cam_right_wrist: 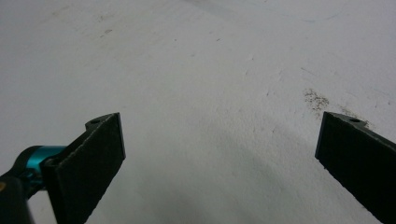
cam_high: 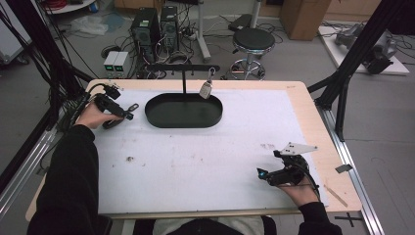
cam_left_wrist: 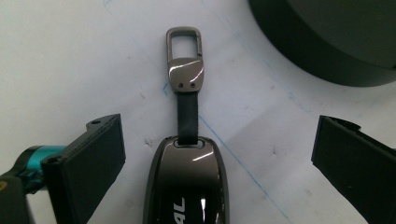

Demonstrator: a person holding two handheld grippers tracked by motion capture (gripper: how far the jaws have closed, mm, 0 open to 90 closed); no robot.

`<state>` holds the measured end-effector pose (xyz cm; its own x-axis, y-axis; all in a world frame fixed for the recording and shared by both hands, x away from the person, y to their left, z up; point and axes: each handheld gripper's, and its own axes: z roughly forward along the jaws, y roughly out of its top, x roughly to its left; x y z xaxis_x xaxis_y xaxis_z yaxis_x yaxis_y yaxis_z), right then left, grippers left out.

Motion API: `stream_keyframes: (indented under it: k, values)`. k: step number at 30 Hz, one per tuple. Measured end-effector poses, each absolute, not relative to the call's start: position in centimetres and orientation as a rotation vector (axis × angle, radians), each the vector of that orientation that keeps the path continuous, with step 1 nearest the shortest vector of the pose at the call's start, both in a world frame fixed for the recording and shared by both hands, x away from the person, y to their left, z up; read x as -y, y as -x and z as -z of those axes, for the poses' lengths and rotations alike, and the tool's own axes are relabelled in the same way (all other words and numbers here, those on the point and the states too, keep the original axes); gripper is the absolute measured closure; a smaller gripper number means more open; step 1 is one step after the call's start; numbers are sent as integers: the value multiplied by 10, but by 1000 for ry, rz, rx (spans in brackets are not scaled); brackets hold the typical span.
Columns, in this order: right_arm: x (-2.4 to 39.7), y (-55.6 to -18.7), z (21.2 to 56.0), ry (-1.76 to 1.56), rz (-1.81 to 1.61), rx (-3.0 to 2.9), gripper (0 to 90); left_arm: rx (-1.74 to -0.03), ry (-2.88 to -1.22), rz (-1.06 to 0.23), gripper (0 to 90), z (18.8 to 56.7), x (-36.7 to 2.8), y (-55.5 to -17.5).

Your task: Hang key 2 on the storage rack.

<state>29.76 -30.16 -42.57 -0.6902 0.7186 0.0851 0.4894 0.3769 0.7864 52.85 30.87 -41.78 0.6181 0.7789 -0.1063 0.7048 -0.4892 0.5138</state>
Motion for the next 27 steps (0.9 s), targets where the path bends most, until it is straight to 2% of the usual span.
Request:
stream_keyframes:
  k: [3, 5, 8, 12, 18, 21, 23, 27]
  values:
    - [301, -297, 427, -1058, -1197, -2378, 8, -1163, -2318, -211, 33, 420, -306, -529]
    - [301, -297, 428, -1065, -1191, -2381, 8, -1148, -2308, -220, 107, 420, -304, -528]
    - [303, -297, 428, -1082, -1192, -2377, 8, -1145, -2302, -195, 146, 421, -300, -530]
    - [304, -295, 426, -1084, -1198, -2368, 8, -1155, -2343, -258, 246, 424, -294, -530]
    - [305, -294, 426, -1088, -1202, -2365, 8, -1205, -2360, -323, 447, 423, -296, -530]
    - [305, -293, 426, -1087, -1201, -2364, 8, -1200, -2368, -345, 624, 421, -297, -529]
    - [306, -293, 426, -1097, -1204, -2362, 8, -1133, -2397, -381, 792, 421, -292, -525]
    - [305, -293, 425, -1092, -1199, -2369, 8, -1097, -2456, -456, 844, 419, -283, -522]
